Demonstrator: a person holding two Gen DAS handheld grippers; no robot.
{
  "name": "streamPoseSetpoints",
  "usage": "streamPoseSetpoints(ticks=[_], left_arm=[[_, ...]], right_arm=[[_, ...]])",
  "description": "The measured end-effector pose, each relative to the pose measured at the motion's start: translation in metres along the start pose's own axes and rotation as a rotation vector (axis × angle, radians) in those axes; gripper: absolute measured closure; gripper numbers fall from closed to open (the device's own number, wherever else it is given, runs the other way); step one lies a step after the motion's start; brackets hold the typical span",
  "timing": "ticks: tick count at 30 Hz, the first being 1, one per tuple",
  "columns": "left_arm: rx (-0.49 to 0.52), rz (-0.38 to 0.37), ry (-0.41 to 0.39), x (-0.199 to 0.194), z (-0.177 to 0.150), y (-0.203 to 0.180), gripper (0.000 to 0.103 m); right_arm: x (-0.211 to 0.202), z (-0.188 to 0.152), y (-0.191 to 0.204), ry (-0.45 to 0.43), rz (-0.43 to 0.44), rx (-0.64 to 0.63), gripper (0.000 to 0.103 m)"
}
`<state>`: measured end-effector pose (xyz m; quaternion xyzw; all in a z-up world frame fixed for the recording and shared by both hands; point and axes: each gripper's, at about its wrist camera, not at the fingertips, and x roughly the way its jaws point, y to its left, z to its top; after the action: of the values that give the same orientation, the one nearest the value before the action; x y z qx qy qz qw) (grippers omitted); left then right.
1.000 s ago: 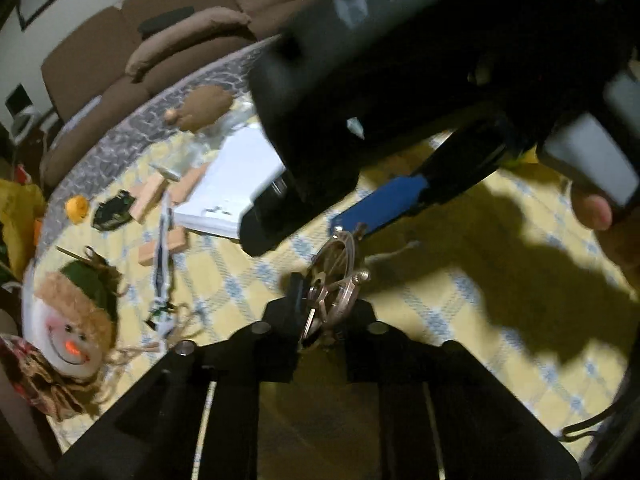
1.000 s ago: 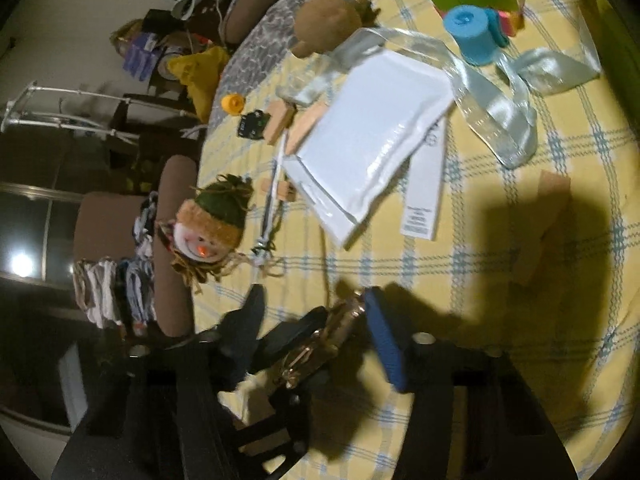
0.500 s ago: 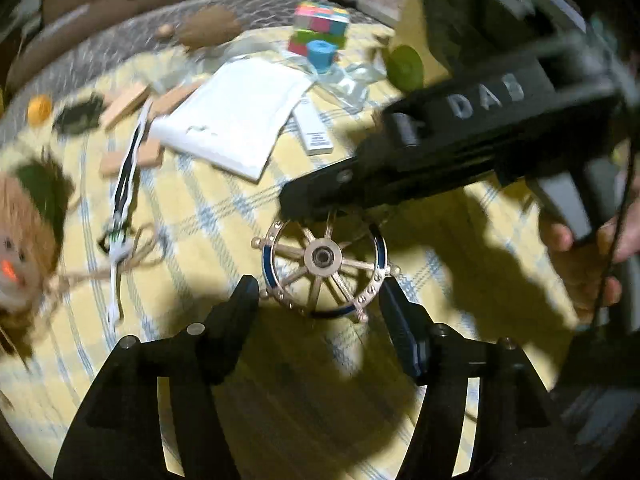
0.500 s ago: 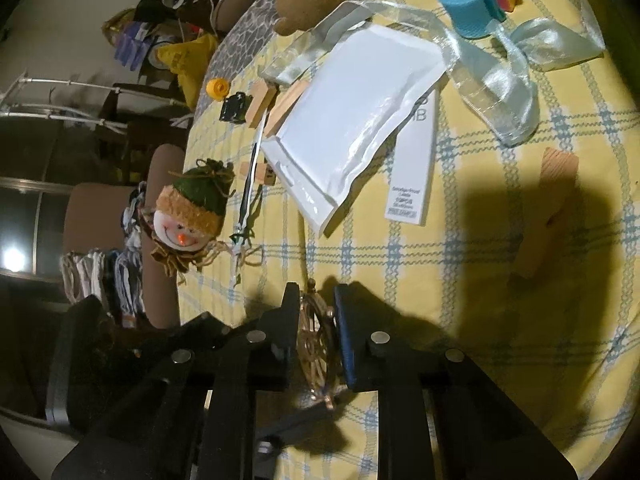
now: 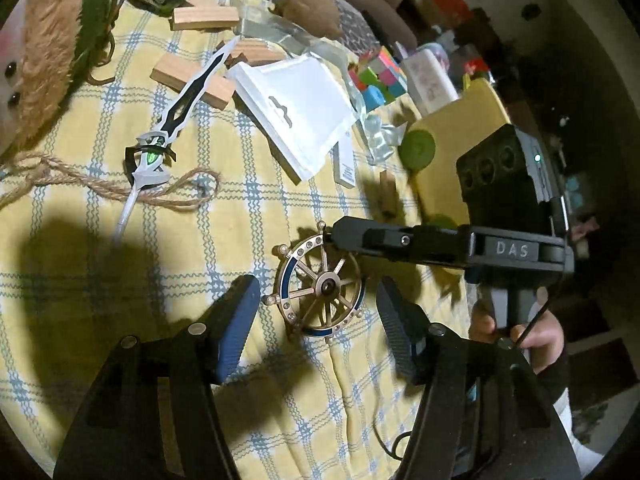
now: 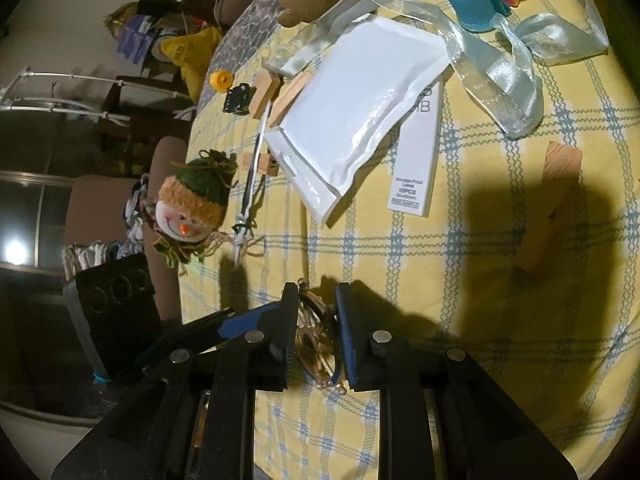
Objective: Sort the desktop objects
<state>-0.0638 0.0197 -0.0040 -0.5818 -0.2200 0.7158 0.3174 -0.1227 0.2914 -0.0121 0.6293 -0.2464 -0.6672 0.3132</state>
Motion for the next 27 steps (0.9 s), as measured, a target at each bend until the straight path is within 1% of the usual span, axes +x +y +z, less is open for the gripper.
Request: streamPoseSetpoints(ticks=[3,4,5,8,11,15,19,20,21,23,25,27], left_arm=[[0.053,0.050,0.000,0.003,-0.004,-0.008,0.063],[0.061,0.056,-0.002,0.005,-0.005,-0.009,0.064],[0.065,0.052,-0.005,0.007,-0.005,-0.009,0.067],[0.066,0.024,-0.008,0.005,-0.006,-0.005,0.068],[0.076,0.016,-0.005,0.002,-0.007,-0.006,0.068],[0.129,0.026,-0.003,0.001,-0.007,-0.013,0.068],[0.193,0.084,-0.013,-0.003,-0.006,-0.023,0.068],[0.216,0.103,-0.018,-0.004,-0.005,-0.026,0.067],[0.239,0.110,-0.014,-0.004,-0.005,-0.028,0.059],[0.270,0.113,-0.002,-0.002,-0.005,-0.030,0.051],[0.298,0.127,-0.003,0.000,-0.005,-0.031,0.051],[0.298,0.115,-0.001,0.002,-0.005,-0.029,0.051]], right_arm=[[-0.002,0.000,0.004,-0.006,0.007,-0.006,0.083],[-0.003,0.000,0.006,-0.007,0.016,-0.008,0.083],[-0.003,0.001,0.008,-0.008,0.022,-0.012,0.083],[-0.001,0.000,0.015,-0.004,0.028,-0.032,0.083],[-0.001,0.000,0.020,-0.003,0.036,-0.052,0.083],[-0.002,0.000,0.022,0.006,0.054,-0.067,0.083],[-0.002,-0.001,0.024,0.014,0.069,-0.086,0.083],[-0.002,-0.001,0.025,0.014,0.072,-0.089,0.083],[-0.001,-0.002,0.026,0.018,0.078,-0.093,0.083],[0.000,-0.002,0.027,0.024,0.078,-0.105,0.083],[0.000,-0.003,0.028,0.030,0.082,-0.114,0.082],[0.000,-0.004,0.028,0.030,0.082,-0.114,0.081]])
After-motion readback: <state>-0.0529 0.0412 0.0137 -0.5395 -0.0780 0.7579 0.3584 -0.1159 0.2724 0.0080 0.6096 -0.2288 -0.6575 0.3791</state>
